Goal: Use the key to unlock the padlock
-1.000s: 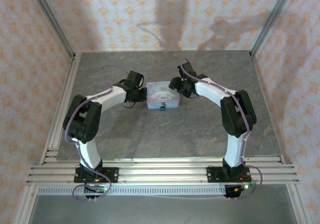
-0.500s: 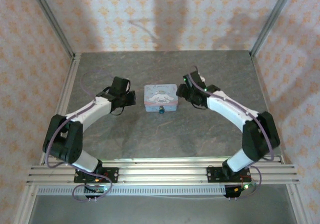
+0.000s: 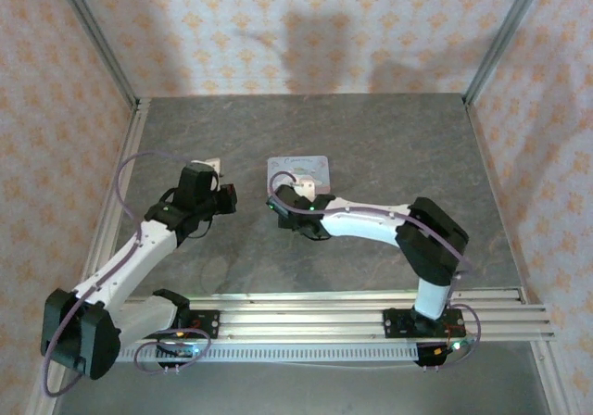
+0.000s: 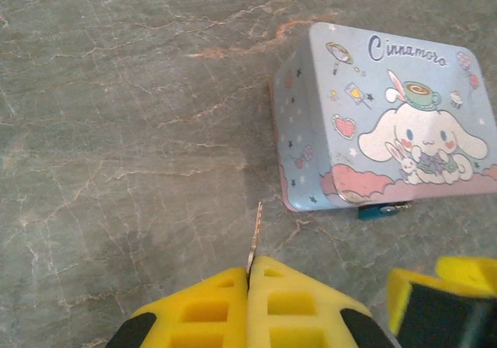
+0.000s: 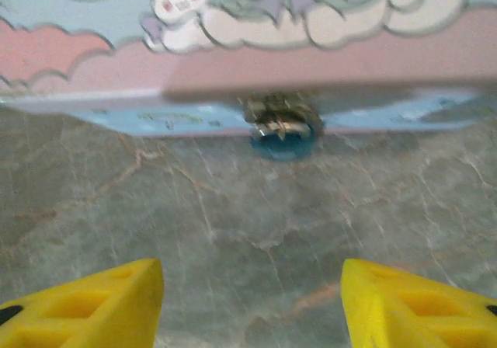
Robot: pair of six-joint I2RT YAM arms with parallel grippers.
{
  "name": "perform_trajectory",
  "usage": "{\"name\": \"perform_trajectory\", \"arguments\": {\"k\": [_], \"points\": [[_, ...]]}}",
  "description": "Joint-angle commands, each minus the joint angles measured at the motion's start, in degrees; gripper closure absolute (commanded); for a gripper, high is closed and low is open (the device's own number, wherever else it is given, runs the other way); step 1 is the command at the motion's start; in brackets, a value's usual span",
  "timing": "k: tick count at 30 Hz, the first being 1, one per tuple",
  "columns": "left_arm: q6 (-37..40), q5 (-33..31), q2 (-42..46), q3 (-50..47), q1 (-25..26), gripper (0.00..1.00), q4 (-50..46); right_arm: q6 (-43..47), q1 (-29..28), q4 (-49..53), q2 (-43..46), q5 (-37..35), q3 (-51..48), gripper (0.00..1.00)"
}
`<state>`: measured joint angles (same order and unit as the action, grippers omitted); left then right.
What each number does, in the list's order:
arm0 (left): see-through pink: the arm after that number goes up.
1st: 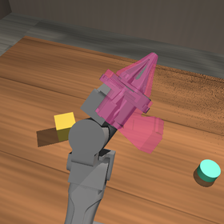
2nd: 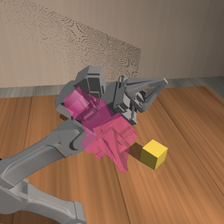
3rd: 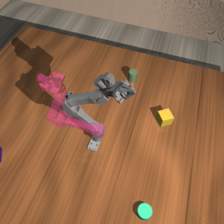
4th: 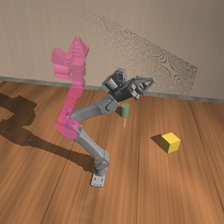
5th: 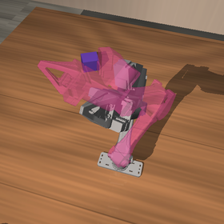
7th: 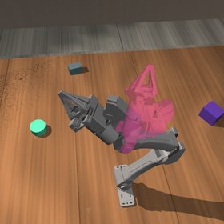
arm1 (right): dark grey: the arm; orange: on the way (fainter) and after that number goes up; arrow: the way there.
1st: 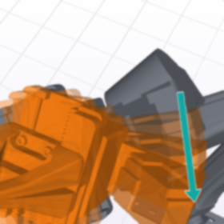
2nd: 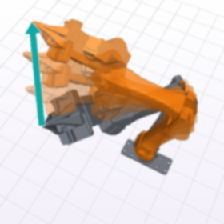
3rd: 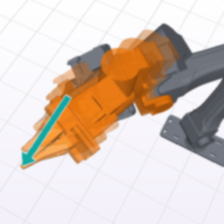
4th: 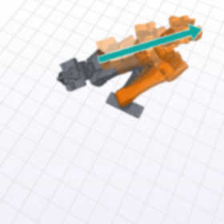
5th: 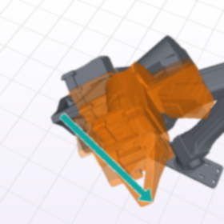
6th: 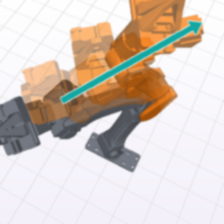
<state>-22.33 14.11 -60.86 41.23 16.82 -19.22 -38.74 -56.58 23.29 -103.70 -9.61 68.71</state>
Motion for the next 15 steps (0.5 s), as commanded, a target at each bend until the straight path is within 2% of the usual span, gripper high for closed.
{"name": "perform_trajectory", "arguments": {"k": [1,15], "points": [[1.91,2.95,1.61,-2.21,-0.28,1.00,-2.76,1.01,0.20,0.76,-2.55,-4.39,4.11,0.41],[3.25,9.13,1.96,-5.88,-0.17,1.00,1.85,1.45,3.39,-0.42,-6.38,-4.85,4.51,0.45]]}}
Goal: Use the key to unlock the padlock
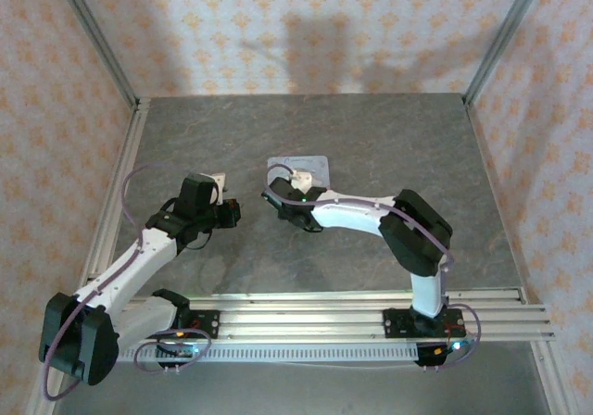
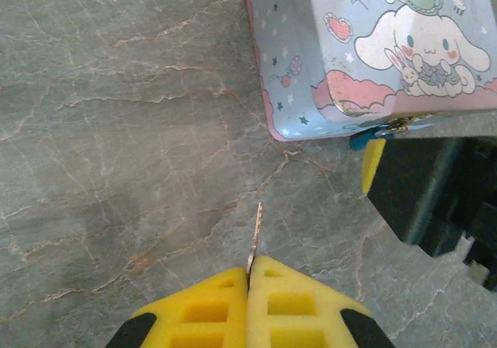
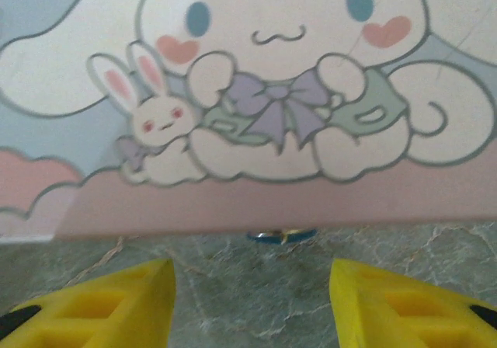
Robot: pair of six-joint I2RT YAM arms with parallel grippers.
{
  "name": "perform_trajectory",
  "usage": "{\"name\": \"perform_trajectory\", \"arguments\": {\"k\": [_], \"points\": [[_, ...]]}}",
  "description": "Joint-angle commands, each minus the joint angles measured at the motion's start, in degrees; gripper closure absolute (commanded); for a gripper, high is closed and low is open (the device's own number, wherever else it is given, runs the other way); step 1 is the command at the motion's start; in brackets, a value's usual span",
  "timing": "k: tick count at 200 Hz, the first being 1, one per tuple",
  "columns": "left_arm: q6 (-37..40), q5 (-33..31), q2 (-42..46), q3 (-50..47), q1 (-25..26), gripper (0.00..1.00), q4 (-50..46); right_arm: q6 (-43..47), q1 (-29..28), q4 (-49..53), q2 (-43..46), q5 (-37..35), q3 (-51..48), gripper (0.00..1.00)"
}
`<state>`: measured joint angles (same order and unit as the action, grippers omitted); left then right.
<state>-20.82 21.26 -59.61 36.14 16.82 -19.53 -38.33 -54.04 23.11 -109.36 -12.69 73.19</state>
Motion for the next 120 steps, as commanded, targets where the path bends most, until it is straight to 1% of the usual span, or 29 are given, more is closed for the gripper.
{"name": "perform_trajectory", "arguments": {"k": [1,50,96,120], "points": [[1.75,2.08,0.87,-0.89,-0.27,1.00,2.34,1.38,1.17,-0.48,-0.85,-1.77,-0.08,0.45],[2.84,1.97,0.99,-1.51,-0.26,1.00,2.19,3.89,2.33,-1.32,-2.51,-0.64,0.70,0.46],[3.26,1.95,0.91,-1.69,-0.19,1.00,2.04,5.32,2.62,-1.23,-4.85,-0.50,2.57,0.52],[3.48,2.03,0.73,-1.51,-0.16,1.00,1.93,5.54,2.83,-1.60,-5.33,-0.33,2.79,0.53]]}}
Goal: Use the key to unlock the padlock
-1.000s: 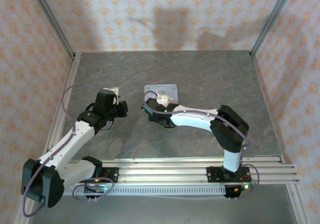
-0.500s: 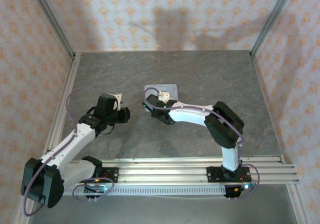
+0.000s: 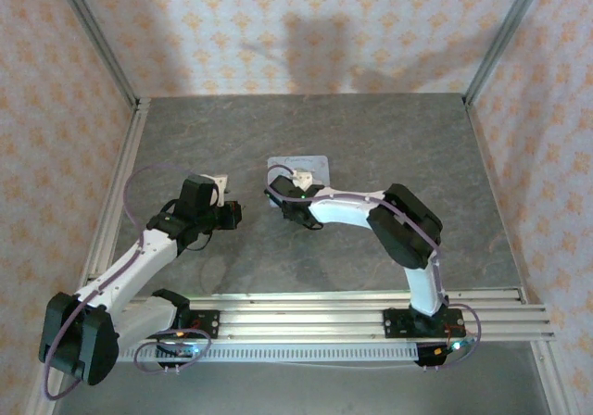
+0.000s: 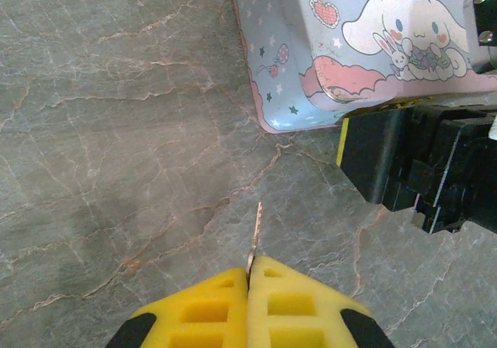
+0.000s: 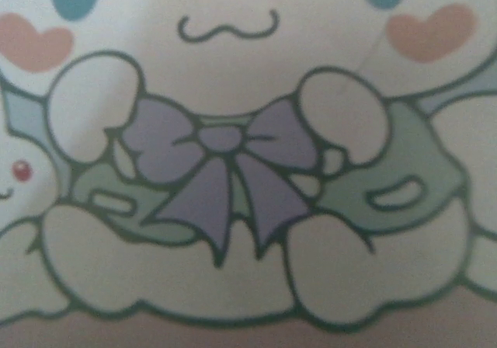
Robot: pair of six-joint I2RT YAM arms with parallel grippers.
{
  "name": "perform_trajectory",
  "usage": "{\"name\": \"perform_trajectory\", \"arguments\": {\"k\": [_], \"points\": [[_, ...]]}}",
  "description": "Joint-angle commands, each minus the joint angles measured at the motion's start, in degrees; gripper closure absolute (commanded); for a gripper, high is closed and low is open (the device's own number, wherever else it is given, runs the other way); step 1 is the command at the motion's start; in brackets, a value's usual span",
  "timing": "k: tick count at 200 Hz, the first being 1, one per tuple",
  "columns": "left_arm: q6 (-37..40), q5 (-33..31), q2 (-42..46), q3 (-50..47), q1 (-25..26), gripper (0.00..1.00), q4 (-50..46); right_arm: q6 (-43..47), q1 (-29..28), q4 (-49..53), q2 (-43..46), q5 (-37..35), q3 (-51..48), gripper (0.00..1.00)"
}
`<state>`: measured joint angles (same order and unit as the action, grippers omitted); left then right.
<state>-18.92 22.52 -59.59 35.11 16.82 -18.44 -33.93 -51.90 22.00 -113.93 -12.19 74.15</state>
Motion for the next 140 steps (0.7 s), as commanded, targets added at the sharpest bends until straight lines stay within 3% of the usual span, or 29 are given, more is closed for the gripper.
{"name": "perform_trajectory", "arguments": {"k": [1,44,91,140], "points": [[1.64,0.77,0.75,-0.48,-0.18,1.00,0.81,1.15,0.67,-0.56,-0.76,-0.83,1.85,0.53],[1.76,0.99,0.18,-0.48,-0.21,1.00,1.03,1.57,1.16,-2.09,-1.02,-0.82,1.92,0.56],[1.70,2.52,0.87,-1.31,-0.20,1.00,2.06,5.18,1.63,-4.20,-0.60,1.95,1.37,0.83],[1.00,4.37,1.62,-2.54,0.49,1.00,3.32,10.52,1.85,-5.43,3.09,6.85,0.12,0.95]]}}
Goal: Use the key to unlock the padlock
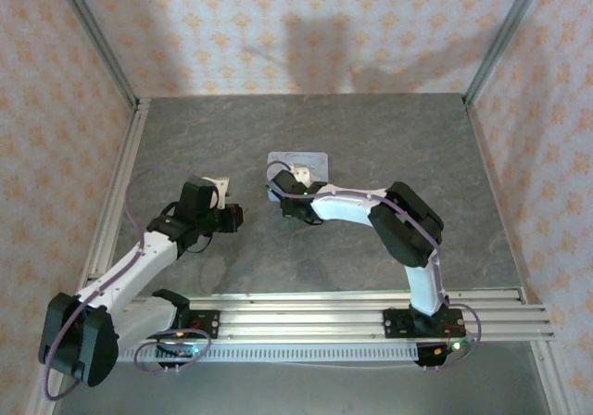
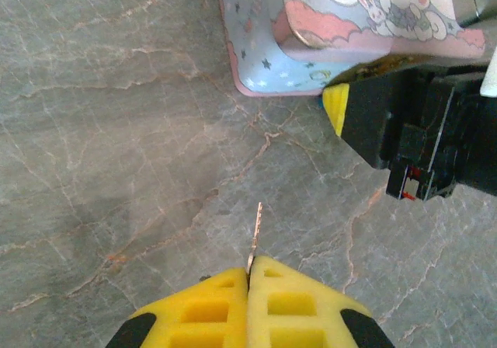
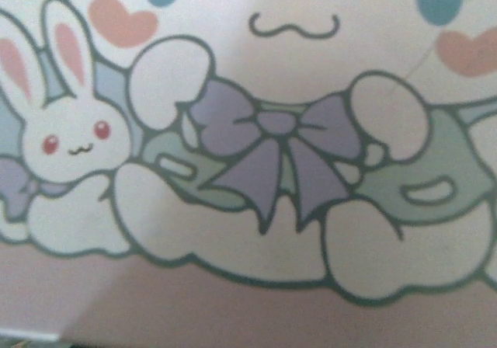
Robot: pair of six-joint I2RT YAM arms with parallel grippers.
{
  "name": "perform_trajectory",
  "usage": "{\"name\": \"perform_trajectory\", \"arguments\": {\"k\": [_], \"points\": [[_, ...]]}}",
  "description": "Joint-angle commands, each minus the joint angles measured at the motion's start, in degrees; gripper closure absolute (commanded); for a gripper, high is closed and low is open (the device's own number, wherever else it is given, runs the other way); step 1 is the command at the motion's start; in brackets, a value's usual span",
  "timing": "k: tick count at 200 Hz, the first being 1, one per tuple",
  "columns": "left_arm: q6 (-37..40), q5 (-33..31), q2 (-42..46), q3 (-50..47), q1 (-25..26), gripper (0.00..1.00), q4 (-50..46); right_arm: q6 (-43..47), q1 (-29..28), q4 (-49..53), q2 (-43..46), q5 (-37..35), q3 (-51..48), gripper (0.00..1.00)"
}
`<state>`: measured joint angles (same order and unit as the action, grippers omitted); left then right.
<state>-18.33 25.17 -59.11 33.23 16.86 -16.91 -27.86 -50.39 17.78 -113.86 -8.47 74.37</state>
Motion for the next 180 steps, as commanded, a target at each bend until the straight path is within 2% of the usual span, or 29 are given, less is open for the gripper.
{"name": "perform_trajectory", "arguments": {"k": [1,16,63,124,180], "points": [[0.40,1.81,1.12,-0.64,0.45,1.00,1.79,4.73,0.37,-1.16,3.16,3.36,-0.10,0.96],[0.83,3.16,1.11,-1.18,0.63,1.00,2.33,6.27,0.53,-0.86,4.03,5.47,-0.10,1.00],[1.69,9.81,2.39,-5.11,1.54,1.00,8.26,7.41,2.58,-0.91,6.86,15.46,-0.84,1.00],[2.91,10.77,4.47,-10.31,3.57,1.00,21.66,0.65,8.51,-1.86,8.37,36.40,-0.46,1.00],[9.33,12.71,1.80,-14.26,5.64,1.00,36.62,-1.92,11.86,-0.98,10.01,46.53,0.08,1.00]]}}
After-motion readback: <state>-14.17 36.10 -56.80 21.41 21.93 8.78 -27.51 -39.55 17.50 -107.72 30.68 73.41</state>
